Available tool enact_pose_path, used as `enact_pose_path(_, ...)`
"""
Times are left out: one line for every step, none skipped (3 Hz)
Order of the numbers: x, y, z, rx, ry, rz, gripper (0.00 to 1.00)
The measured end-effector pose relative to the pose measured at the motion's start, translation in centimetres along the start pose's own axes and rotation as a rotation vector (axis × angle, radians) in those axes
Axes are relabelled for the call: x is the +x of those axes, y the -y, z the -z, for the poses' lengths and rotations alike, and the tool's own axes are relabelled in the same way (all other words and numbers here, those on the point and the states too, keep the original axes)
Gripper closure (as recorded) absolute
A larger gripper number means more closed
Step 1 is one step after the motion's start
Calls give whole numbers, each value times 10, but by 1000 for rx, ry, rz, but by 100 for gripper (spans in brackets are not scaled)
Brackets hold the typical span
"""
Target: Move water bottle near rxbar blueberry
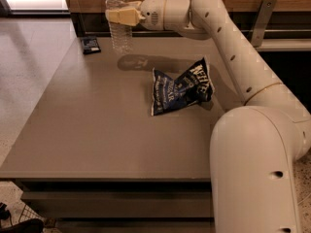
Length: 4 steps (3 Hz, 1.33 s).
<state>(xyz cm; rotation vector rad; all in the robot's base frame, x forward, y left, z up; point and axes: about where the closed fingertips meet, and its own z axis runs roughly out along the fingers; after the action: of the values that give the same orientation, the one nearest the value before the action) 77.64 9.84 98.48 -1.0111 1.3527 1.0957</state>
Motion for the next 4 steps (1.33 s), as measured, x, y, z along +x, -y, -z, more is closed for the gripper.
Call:
enact_pose_path(14, 24, -29, 122, -22, 4, 100)
enact_pose_path(23, 54, -45, 240, -24, 14, 100)
enact_pose_path(26, 75, -48, 317, -7, 35, 100)
enact_pose_path(34, 92, -43, 391, 15, 69, 100)
